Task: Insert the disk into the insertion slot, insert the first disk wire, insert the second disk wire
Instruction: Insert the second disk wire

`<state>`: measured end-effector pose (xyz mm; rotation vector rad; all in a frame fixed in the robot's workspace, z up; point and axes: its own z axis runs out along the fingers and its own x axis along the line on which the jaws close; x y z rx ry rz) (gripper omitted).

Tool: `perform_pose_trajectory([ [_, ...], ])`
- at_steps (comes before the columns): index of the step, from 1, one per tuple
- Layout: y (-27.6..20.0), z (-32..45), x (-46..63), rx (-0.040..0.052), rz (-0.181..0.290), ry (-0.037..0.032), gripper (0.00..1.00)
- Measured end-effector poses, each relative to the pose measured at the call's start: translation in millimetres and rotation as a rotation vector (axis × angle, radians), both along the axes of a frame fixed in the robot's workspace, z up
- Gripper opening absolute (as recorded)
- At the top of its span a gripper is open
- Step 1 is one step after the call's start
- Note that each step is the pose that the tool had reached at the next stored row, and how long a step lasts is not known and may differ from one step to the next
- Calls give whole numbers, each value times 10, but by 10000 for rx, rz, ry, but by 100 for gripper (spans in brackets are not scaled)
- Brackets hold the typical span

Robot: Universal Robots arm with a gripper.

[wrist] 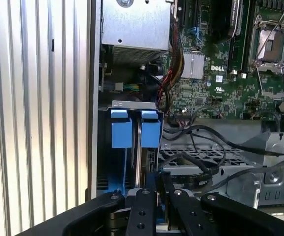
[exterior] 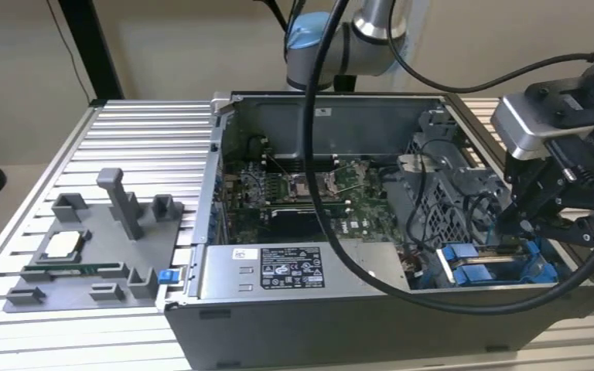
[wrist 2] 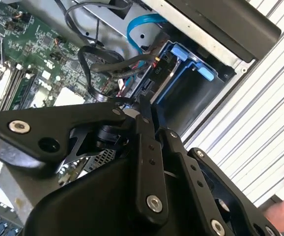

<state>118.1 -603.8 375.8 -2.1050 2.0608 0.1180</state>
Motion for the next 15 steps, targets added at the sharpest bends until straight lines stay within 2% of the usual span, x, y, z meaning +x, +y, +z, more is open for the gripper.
perform_pose_trajectory([
  [5, 10, -58, -22, -13, 1, -105, 0],
  [15, 10, -66, -22, -14, 0, -108, 0],
])
